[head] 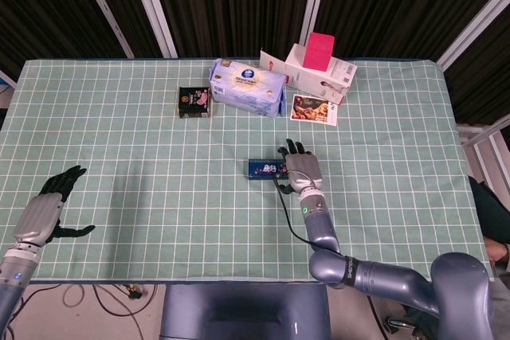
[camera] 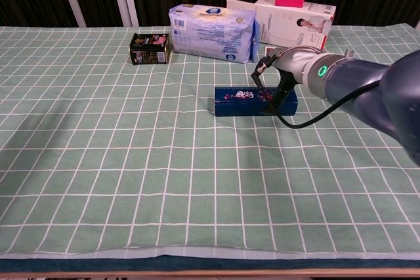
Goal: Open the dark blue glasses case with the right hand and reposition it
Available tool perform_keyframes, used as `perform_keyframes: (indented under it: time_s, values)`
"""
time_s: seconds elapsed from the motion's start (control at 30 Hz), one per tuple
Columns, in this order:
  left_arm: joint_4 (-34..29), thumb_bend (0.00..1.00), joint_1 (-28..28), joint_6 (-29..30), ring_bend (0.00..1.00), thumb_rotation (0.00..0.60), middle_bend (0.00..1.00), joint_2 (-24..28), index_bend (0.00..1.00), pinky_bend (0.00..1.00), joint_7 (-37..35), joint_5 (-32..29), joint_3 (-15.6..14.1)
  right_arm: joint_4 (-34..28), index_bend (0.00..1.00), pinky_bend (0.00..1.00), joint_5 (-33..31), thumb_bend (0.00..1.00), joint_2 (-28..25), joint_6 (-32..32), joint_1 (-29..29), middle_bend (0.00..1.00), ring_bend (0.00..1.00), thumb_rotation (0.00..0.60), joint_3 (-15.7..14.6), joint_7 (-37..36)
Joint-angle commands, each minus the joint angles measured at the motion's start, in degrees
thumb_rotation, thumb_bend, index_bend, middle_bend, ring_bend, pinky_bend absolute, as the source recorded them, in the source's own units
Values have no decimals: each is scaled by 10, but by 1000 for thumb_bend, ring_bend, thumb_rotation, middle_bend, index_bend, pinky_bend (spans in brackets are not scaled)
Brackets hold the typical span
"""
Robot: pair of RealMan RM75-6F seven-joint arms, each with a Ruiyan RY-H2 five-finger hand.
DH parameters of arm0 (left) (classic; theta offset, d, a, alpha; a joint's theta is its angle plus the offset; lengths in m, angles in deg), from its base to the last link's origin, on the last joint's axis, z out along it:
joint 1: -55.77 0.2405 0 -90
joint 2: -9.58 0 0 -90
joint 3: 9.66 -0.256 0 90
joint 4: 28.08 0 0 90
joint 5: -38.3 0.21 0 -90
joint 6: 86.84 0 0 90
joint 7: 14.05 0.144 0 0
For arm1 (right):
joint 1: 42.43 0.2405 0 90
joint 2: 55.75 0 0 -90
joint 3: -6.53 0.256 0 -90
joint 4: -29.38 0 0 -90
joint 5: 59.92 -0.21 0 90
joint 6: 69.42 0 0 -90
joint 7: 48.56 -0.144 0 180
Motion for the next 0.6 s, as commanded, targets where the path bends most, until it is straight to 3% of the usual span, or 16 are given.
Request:
perform_keyframes:
  time_s: [0.03, 0.6]
  values:
    - [-1, 9, -1, -3, 0, 600, 0, 1, 0, 0, -1, -2, 0, 11, 199, 235, -5, 313, 9, -4, 11, 0, 0, 600, 2, 1]
    - [-3, 9, -4, -15, 0, 600, 0, 3, 0, 0, -8, -10, 1, 63, 209, 236, -26, 414, 41, -18, 48, 0, 0, 600, 4, -10]
